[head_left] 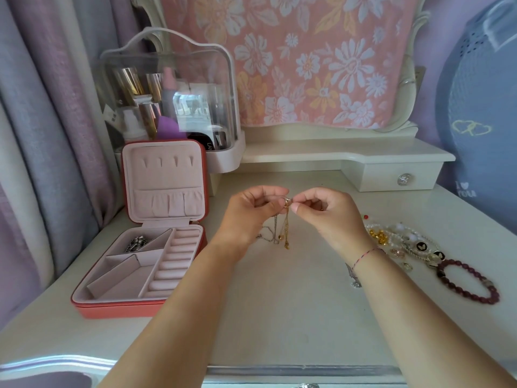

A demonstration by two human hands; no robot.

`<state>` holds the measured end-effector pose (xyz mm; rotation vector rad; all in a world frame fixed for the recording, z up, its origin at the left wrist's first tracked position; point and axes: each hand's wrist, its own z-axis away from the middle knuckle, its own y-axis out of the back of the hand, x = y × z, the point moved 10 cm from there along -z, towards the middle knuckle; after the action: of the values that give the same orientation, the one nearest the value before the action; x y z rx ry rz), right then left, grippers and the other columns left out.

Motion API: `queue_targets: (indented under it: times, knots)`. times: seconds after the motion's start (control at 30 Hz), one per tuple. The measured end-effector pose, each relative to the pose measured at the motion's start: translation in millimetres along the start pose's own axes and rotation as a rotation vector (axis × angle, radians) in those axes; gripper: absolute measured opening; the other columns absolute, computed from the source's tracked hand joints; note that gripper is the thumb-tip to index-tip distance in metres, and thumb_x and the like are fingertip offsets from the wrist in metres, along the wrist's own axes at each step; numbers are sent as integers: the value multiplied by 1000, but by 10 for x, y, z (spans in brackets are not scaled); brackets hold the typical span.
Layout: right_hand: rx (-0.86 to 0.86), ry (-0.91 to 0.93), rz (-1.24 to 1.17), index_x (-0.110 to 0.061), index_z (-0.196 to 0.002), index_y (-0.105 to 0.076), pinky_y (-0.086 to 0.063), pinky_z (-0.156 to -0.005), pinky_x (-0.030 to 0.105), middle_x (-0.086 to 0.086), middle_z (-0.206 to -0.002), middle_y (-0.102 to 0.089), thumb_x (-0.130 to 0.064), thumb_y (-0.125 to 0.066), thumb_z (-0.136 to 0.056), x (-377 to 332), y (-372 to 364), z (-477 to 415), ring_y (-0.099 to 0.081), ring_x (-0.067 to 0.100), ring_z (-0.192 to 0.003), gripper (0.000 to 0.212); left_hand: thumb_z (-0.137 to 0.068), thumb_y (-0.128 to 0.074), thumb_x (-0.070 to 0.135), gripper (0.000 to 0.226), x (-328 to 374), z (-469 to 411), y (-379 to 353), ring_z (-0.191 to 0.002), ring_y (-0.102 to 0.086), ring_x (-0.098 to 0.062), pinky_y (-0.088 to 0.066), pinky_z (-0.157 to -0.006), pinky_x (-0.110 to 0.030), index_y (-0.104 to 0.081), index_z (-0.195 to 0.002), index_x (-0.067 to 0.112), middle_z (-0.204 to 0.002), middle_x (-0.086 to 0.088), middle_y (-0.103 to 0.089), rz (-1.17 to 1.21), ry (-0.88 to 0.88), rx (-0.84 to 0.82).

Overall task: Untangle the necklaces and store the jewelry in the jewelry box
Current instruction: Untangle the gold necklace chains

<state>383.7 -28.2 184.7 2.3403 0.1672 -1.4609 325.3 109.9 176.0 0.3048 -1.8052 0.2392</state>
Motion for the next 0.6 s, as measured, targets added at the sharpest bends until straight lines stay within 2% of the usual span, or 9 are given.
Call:
queue_targets:
  times: [0.13,0.33,0.6]
  knots:
    - [-19,1,-16,-12,-76,-70,-39,-57,8,-7,-64,-60,-8,-74,-80,-42,-27,21,-48,-3,-53,7,-85,-68,-2,17,10,8,5,-78,-66,-15,-54,-84,-22,-71,-91,13,-84,-7,-72,-23,-10,14]
    - [-11,8,23,-7,-79,-72,-37,-54,6,-9,-61,-57,-8,-75,-79,-66,-35,40,-48,-4,-51,3,-81,-71,-5,16,39,24,22,-71,-69,-5,-51,-72,-13,-71,-85,10,-73,3,-73,-23,-28,52]
    - [-12,24,9,-9,-76,-69,-38,-57,9,-8,-64,-57,-3,-70,-80,-49,-58,37,-46,-2,-54,7,-78,-74,-5,17,67,32,19,-71,-69,-6,-52,-72,-14,-72,-83,11,-71,2,-73,-40,-41,59]
